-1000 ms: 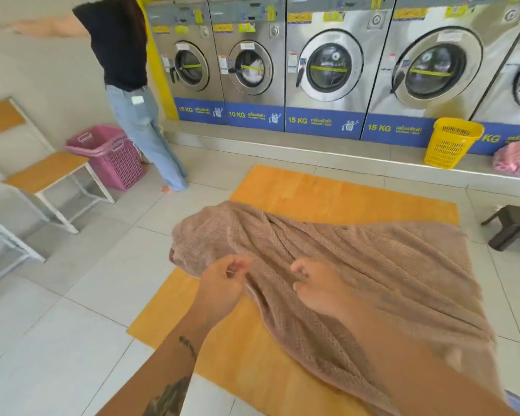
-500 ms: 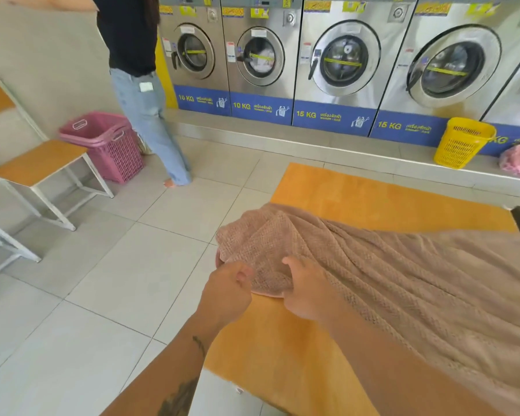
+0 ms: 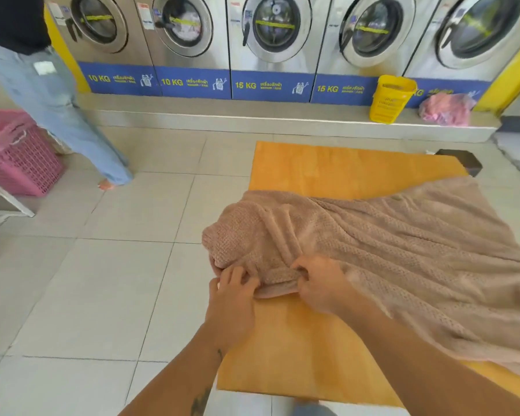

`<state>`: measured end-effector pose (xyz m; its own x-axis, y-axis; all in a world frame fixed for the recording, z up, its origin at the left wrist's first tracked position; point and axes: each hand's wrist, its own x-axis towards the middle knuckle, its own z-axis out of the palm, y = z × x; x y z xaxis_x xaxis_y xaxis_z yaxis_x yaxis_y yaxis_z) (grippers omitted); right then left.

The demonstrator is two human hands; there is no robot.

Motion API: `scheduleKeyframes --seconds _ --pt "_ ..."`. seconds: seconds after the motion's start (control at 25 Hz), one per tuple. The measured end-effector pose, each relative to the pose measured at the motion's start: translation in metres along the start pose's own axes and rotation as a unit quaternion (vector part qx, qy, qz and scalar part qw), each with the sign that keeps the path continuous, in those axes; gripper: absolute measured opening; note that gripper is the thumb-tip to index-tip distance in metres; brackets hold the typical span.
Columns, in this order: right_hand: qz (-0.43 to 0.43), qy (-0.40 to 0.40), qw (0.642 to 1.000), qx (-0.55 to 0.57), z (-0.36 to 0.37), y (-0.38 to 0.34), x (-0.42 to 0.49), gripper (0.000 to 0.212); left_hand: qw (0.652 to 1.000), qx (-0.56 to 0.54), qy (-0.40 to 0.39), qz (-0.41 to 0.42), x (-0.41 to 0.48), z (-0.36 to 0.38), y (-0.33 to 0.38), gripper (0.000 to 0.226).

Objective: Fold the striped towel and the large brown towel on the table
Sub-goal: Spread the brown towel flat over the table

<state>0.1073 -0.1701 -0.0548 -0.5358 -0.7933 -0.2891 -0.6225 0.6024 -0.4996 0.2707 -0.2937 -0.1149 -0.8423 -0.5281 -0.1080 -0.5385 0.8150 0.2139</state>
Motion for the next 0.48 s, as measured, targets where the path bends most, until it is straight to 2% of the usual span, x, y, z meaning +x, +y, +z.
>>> scheduleKeyframes --seconds 0.16,0.24,0.32,0.36,0.4,0.48 --pt "0.071 0.046 0.996 0.04 0.009 -0.018 -0.04 0.025 0.989 -0.006 -0.056 0.133 -0.004 -0.018 -0.019 0.025" --pt "0.115 -0.013 0.993 0.001 0.023 -0.023 -0.058 0.021 0.973 -0.079 -0.126 0.178 -0.016 -0.031 -0.031 0.012" --pt "0.154 -0.091 0.982 -0.061 0.034 -0.026 -0.074 0.015 0.942 -0.184 -0.223 0.17 -0.034 -0.043 -0.046 0.01" --pt "0.171 -0.111 0.976 -0.08 0.037 -0.029 -0.079 0.023 0.928 -0.234 -0.245 0.155 -0.041 -0.047 -0.052 0.011" --pt "0.183 -0.11 0.973 -0.084 0.04 -0.032 -0.082 0.033 0.922 -0.275 -0.236 0.139 -0.043 -0.052 -0.057 0.012" --pt "0.191 -0.066 0.977 -0.066 0.042 -0.041 -0.081 0.042 0.927 -0.325 -0.158 0.097 -0.037 -0.059 -0.065 0.016"
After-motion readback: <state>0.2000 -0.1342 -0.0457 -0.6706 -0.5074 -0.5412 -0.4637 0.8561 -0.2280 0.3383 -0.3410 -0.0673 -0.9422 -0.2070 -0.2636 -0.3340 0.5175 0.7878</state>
